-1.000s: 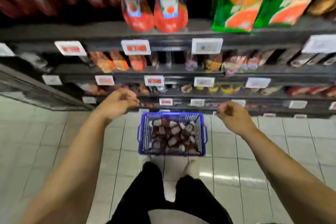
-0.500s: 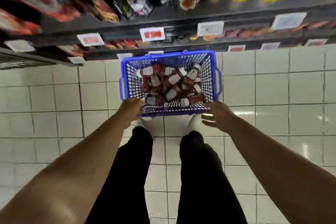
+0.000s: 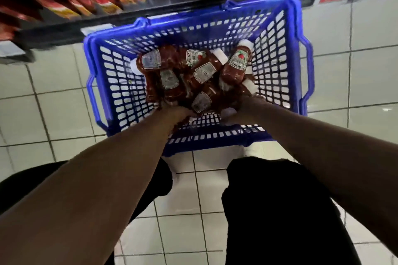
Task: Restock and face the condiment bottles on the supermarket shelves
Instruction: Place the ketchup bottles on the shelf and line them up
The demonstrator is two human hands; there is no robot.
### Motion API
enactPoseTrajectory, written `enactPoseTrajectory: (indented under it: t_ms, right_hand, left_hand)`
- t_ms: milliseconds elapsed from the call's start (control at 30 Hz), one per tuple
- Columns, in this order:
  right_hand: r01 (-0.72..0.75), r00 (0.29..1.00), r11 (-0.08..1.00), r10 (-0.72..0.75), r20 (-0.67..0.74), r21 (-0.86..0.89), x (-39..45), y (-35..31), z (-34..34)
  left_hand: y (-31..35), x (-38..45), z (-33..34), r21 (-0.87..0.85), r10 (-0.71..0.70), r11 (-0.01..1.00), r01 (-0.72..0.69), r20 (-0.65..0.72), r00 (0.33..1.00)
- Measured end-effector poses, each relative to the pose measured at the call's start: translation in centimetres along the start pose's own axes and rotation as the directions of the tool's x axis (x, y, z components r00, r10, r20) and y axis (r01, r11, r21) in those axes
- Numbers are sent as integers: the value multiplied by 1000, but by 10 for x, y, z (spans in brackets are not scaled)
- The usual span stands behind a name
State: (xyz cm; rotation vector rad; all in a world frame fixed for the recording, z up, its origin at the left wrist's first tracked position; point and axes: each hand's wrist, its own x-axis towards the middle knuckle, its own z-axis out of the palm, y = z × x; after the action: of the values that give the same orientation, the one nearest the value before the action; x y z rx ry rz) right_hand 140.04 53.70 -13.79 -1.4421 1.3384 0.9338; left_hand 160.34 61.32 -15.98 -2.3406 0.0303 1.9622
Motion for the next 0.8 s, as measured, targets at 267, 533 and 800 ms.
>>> enactPoseTrajectory:
  t_ms: [267,533,800]
  right_hand:
    - [-137,967,922,45,-251,-362,13,-21,28]
    - [4,945,980,-69,-320,-200,-32,-8,3]
    - [269,922,568,82,-379,778,-213,5,-68]
  left_hand:
    - [-9,52,-3,602,182,795,-77,-117,976]
    - [-32,-15,-37,434,359,866,-250,-189,914]
    - [-33,-224,-62,63,467,884,-463,-153,871]
